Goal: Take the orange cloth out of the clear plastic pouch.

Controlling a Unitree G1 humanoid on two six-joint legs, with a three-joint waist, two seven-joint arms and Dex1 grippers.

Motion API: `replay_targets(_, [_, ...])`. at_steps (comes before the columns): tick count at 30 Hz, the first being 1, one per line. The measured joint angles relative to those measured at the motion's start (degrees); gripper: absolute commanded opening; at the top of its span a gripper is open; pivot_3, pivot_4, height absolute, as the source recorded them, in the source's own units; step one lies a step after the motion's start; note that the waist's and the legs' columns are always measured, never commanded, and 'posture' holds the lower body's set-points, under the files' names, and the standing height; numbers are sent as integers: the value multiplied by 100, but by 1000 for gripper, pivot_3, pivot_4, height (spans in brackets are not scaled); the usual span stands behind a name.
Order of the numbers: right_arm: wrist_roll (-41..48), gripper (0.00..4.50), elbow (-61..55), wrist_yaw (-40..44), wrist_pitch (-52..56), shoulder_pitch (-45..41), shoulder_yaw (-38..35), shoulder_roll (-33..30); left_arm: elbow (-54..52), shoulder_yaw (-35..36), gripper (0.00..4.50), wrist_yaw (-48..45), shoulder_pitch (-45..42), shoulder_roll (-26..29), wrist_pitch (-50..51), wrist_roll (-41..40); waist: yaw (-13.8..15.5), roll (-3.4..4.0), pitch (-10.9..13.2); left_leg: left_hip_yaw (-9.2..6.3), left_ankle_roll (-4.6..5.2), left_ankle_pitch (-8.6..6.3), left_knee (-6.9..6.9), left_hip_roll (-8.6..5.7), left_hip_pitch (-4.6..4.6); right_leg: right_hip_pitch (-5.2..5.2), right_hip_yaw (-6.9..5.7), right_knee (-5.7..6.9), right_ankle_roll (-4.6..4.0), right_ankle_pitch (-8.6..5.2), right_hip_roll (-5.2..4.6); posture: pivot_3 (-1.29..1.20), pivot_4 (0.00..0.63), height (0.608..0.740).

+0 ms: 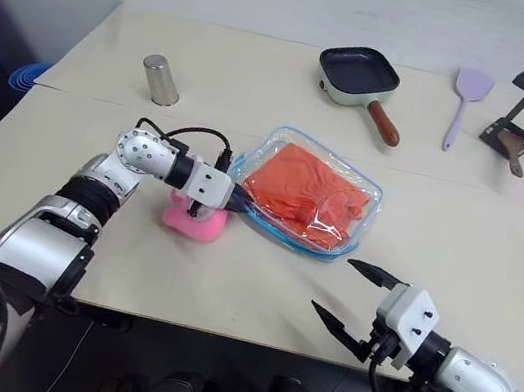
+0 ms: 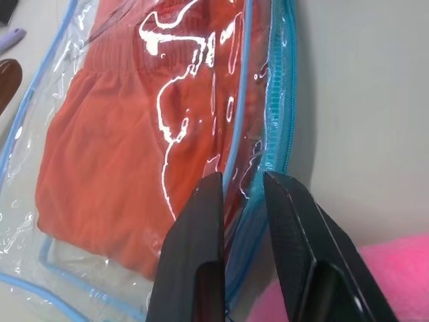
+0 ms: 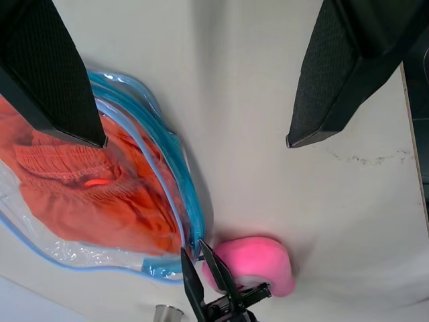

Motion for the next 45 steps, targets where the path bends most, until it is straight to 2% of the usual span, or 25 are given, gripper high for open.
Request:
replay_targets(2, [0,4500,0,0,0,0,0,0,3,25,1531,-104,-61,-28,192,-60,0,0,0,0,0,0,0,0,-1,0,-4,0,0,0,1,0,150,740])
replay_targets(7, [1,4500,2,14,2,-3,-5,-13,-127,22,2919,-365,-101,9,196,-162,-9,0,0,0,0,0,0,1,0,-1,-4,0,0,0,0,0,150,740])
replay_targets(12, [2,4500,9,26,2,-15,-17,-32,-313,-81,2919,-141,-76,45,79,12,0,0,0,-1,1,0,0,0,0,0,-1,0,0,0,-2,0,150,740])
replay_targets(17, [2,4500,26,26,6,-41,-18,-33,-299,-254,2919,612,-71,-37,171,444,3,0,0,-2,1,0,0,0,-1,0,8,0,0,0,-2,0,150,740])
replay_targets(25, [-3,4500,45,26,62,-90,-17,-34,-193,-459,2919,869,-156,-147,159,686,0,0,0,-1,1,0,0,1,0,0,6,0,0,0,-1,0,150,740])
replay_targets(34, [-45,4500,89,25,64,-150,-17,-34,-160,-366,175,653,-185,-248,447,500,2,0,0,-1,1,1,1,0,-1,0,1,0,1,0,-1,0,150,740])
replay_targets(42, [-45,4500,91,30,75,-164,-8,-34,-257,91,80,-49,-54,-420,1509,-246,-9,0,0,0,1,1,1,1,0,0,-3,1,1,0,1,0,150,740])
replay_targets(45, [-19,4500,90,69,126,-196,15,-34,-529,337,80,-250,65,-529,2244,-586,-6,0,0,-1,1,1,1,0,-1,0,-1,2,1,0,0,0,150,740])
